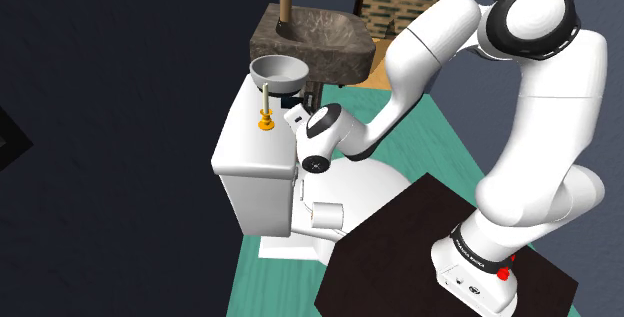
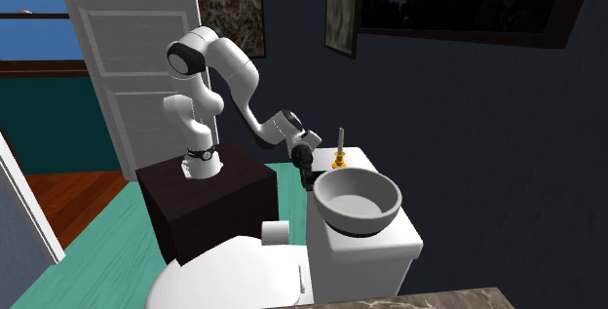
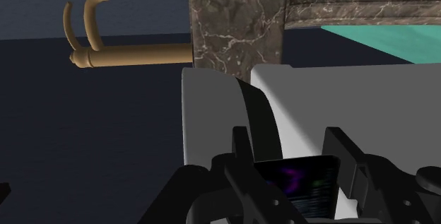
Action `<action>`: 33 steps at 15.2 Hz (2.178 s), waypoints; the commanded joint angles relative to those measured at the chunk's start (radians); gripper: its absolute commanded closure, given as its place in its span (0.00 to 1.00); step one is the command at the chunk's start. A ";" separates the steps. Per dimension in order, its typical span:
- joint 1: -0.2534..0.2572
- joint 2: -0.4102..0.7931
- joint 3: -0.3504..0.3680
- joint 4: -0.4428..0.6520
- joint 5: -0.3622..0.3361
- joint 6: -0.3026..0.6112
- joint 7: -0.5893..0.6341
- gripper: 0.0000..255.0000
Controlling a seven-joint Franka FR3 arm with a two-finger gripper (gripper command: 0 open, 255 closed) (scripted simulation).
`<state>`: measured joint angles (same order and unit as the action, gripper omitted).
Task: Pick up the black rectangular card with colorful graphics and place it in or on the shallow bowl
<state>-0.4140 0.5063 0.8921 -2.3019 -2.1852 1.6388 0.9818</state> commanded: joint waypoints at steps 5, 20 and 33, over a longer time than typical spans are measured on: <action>0.000 0.000 0.000 0.000 0.000 0.000 0.000 1.00; -0.113 -0.232 0.108 -0.009 0.135 0.175 -0.083 1.00; -0.193 -0.454 0.149 0.016 0.276 0.374 -0.168 1.00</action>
<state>-0.6001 0.0720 1.0412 -2.2901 -1.9215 1.9912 0.8230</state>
